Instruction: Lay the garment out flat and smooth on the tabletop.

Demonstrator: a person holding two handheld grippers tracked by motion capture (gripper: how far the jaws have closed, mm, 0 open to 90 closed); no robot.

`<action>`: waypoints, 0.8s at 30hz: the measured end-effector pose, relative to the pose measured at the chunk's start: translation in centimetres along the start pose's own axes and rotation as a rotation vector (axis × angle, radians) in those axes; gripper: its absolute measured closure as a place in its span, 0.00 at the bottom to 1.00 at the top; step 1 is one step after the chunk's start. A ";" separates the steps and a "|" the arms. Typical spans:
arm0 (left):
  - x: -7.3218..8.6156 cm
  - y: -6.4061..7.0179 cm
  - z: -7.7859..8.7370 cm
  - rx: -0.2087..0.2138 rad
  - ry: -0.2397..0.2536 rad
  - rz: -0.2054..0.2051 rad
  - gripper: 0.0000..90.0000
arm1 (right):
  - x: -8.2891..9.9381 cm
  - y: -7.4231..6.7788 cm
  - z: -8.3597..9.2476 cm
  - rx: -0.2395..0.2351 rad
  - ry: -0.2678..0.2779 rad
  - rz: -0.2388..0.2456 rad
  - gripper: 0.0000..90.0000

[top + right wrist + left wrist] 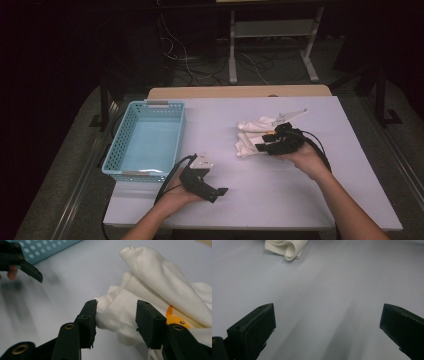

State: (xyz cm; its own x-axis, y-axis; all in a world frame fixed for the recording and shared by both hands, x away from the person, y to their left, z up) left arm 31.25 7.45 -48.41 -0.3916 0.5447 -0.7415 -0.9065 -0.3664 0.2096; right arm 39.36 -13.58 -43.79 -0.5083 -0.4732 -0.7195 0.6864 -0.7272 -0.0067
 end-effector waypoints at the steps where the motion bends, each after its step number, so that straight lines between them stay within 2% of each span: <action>1: 0.0 0.0 0.0 0.000 0.000 0.000 0.00 | 0.2 0.1 -0.2 0.014 -0.008 0.011 0.62; 5: 0.0 0.1 0.0 0.000 -0.001 -0.002 0.00 | 0.8 0.2 -0.8 0.040 -0.037 0.033 0.89; 7: 0.0 0.1 0.0 0.000 0.000 -0.001 0.00 | 1.0 0.2 -0.9 0.041 -0.041 0.035 0.95; 13: 0.0 0.0 0.0 0.001 0.000 -0.002 0.00 | 1.3 0.4 0.3 0.044 -0.005 0.034 0.97; 24: 0.0 0.1 -0.1 -0.002 -0.001 -0.003 0.00 | 2.4 1.9 4.7 0.083 0.068 -0.003 0.98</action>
Point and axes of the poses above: each handheld gripper's, and its own axes: z roughly backward along the jaws, x roughly out of its underside, y roughly to its right, the point moved 7 cm from there along -z, roughly forward along the jaws, and after that the axes turned 9 degrees about x, right-handed, at the moved point
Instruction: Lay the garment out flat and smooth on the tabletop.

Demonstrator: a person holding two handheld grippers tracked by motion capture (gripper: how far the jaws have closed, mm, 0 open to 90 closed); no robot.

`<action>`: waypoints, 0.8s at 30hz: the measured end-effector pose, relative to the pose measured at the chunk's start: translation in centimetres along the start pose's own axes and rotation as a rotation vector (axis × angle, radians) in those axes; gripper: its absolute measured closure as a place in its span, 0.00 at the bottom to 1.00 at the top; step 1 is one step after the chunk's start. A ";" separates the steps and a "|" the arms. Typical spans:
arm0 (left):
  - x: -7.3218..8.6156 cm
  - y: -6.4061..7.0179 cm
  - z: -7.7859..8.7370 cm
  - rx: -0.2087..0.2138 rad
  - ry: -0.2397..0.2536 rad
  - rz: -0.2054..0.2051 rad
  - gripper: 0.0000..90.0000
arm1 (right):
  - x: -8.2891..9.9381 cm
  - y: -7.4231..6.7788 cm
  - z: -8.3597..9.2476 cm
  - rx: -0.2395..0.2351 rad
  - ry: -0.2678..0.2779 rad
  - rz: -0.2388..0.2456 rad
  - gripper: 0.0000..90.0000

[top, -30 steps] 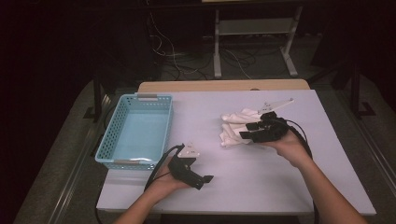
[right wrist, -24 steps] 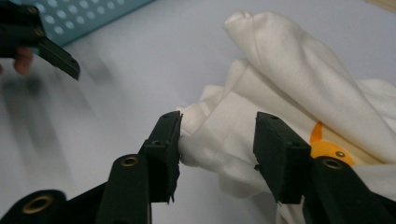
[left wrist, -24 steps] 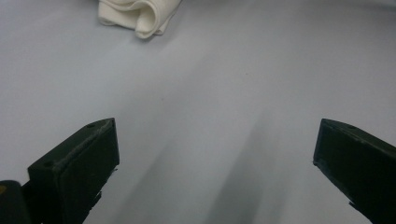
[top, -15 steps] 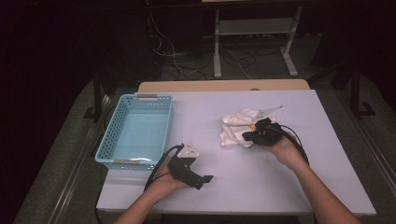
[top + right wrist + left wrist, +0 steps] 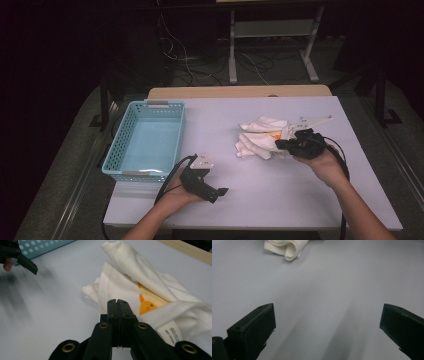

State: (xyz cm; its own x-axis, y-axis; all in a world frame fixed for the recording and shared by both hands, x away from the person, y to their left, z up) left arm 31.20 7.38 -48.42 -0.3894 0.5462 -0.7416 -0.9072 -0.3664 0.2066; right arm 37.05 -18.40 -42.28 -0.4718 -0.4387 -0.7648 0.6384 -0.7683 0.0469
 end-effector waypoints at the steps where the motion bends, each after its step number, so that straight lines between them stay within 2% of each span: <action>1: 0.0 0.0 0.0 0.000 0.000 -0.001 0.00 | 0.2 0.3 0.3 0.005 0.002 -0.005 0.98; 6: 0.0 0.0 0.0 0.000 0.000 0.003 0.00 | 1.7 1.6 1.9 0.019 0.006 -0.046 0.98; 12: 0.0 0.0 0.0 0.000 -0.002 0.000 0.00 | 3.9 2.8 3.3 0.040 -0.015 -0.080 0.98; 24: 0.0 0.0 0.0 0.002 0.000 0.004 0.00 | 7.9 4.3 3.8 0.055 -0.099 -0.126 0.98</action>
Point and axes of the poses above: each handheld gripper's, and its own axes: z roughly backward along the jaws, x roughly out of its underside, y roughly to its right, the point moved 7 cm from there along -z, roughly forward along the jaws, and after that the axes turned 9 degrees about x, right-handed, at the moved point
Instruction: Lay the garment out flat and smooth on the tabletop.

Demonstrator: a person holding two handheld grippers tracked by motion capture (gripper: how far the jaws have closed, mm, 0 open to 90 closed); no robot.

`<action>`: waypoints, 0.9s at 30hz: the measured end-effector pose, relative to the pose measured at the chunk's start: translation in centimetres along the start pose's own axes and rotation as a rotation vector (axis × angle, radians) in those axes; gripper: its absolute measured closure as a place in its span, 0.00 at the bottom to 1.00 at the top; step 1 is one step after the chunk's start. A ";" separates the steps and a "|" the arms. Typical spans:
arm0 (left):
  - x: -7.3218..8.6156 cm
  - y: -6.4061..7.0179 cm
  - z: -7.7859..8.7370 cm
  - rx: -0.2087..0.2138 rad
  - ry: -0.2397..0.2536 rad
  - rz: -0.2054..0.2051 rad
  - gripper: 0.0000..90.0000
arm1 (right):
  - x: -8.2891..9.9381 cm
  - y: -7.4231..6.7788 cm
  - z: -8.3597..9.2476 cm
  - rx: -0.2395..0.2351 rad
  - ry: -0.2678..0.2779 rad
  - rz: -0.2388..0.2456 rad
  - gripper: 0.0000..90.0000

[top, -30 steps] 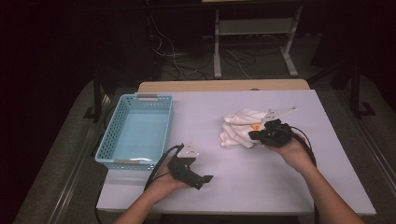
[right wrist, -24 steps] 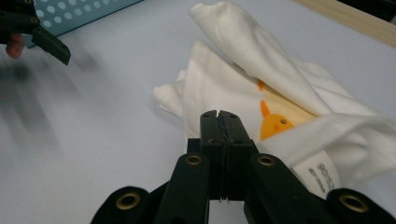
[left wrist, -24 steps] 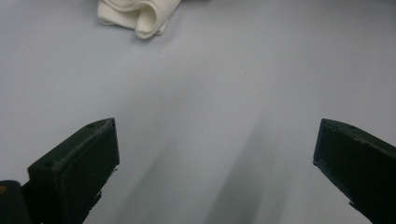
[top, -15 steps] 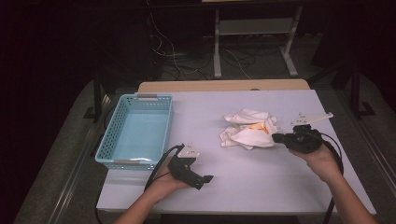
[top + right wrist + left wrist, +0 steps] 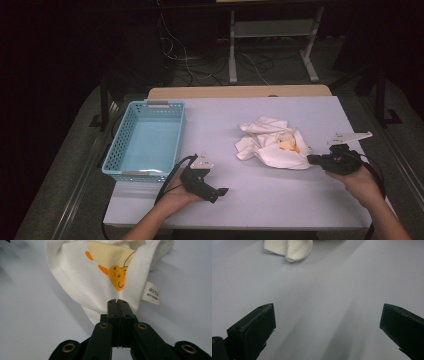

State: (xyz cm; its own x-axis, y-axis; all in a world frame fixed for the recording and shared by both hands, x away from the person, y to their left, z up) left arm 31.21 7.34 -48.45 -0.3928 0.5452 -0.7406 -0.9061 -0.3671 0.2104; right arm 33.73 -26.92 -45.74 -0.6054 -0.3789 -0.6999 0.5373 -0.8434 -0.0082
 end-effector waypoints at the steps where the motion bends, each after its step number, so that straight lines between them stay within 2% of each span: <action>1: 0.0 0.0 0.0 0.001 0.001 0.000 0.00 | 0.2 0.1 0.0 -0.002 -0.005 -0.002 0.98; 13: -0.1 0.1 -0.1 0.007 0.002 -0.002 0.00 | 2.3 1.1 -0.8 0.008 -0.071 -0.032 0.96; 20: -0.2 0.0 -0.1 0.002 -0.003 -0.005 0.00 | 2.1 0.8 -0.6 0.006 -0.039 -0.041 0.62; 22: -0.3 0.0 -0.1 -0.005 -0.004 0.000 0.00 | 1.9 0.6 -0.3 -0.002 -0.022 -0.041 0.56; 27: -0.7 0.0 -0.4 -0.010 0.002 0.013 0.04 | 1.9 -0.1 0.1 -0.020 0.002 -0.059 0.49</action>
Point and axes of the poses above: each handheld gripper's, and its own axes: z roughly backward along the jaws, x roughly out of its underside, y roughly to its right, the point moved 7 cm from there along -z, roughly forward along the jaws, and after that the axes turned 9 degrees about x, right-handed, at the moved point
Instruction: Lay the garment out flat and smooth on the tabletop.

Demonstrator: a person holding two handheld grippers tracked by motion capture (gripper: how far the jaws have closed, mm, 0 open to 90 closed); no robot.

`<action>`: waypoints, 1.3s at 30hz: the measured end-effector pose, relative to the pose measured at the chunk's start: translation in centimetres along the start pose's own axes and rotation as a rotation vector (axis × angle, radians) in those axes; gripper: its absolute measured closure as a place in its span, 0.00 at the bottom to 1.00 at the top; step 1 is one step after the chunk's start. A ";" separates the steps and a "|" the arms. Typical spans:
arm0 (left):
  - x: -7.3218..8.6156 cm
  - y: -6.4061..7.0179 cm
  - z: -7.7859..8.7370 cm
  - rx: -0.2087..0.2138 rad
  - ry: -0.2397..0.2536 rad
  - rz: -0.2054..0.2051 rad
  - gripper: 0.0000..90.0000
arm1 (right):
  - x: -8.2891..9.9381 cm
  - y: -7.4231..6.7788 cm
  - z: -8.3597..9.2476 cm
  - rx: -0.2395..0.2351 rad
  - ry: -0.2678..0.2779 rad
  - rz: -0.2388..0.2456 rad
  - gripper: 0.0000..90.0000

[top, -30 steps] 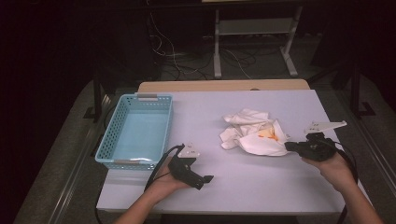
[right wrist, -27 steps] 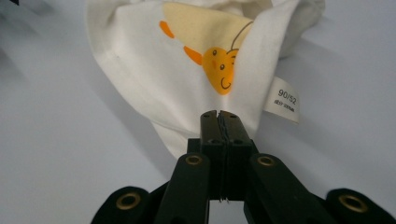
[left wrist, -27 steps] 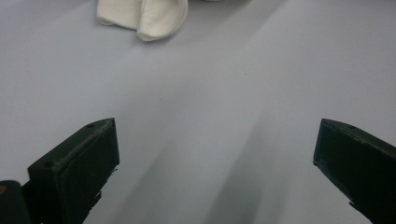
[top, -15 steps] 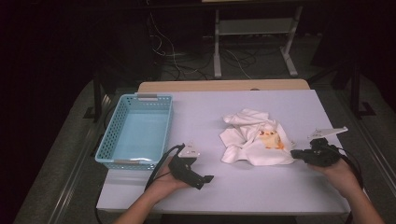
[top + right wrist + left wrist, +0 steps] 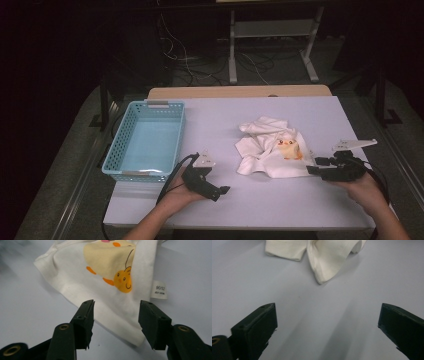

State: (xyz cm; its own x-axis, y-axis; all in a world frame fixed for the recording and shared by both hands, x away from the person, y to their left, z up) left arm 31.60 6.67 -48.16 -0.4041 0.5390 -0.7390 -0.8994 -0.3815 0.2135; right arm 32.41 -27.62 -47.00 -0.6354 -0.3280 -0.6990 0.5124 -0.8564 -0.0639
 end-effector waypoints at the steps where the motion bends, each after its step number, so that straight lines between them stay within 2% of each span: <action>1: -0.2 -0.1 -0.1 -0.001 0.000 0.001 0.06 | 0.1 -0.1 0.1 -0.003 0.003 0.000 0.48; 4: -0.7 -0.1 -0.4 0.023 0.009 0.013 0.16 | 0.6 -0.6 0.3 -0.008 0.005 -0.003 0.47; 7: -1.0 -0.5 -1.0 0.024 0.001 0.019 0.20 | 1.0 -0.9 0.4 -0.017 0.008 0.009 0.46; 12: -1.6 -0.7 -1.5 0.049 0.003 0.034 0.32 | 0.8 -1.2 0.3 -0.022 0.015 0.019 0.45; 16: -2.4 -1.1 -1.8 0.059 0.022 0.049 0.41 | 0.9 -1.4 0.0 -0.026 0.013 0.028 0.44; 19: -2.8 -1.5 -2.4 0.065 0.018 0.060 0.46 | 0.8 -1.6 0.0 -0.029 0.019 0.032 0.44; 22: -3.1 -2.0 -3.2 0.055 0.006 0.048 0.50 | 0.8 -1.7 0.0 -0.030 0.018 0.040 0.43; 32: -3.8 -2.4 -5.7 0.057 -0.032 0.043 0.64 | 0.8 -1.3 0.1 -0.020 0.027 0.031 0.43; 39: -3.8 -2.9 -6.5 0.060 -0.054 0.043 0.81 | 1.1 -0.4 0.2 0.006 0.026 0.011 0.43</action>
State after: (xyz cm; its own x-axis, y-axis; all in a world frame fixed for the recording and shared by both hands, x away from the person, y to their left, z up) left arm 36.80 0.80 -50.12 -0.4496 0.5632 -0.6933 -0.8887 -0.3606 0.2833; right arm 31.34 -27.76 -47.60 -0.6144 -0.3271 -0.7180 0.5161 -0.8549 -0.0522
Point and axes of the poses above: each handheld gripper's, and its own axes: z roughly backward along the jaws, x roughly out of its underside, y roughly to its right, the point moved 7 cm from there along -z, roughly forward along the jaws, and after that the axes turned 9 degrees about x, right-handed, at the moved point
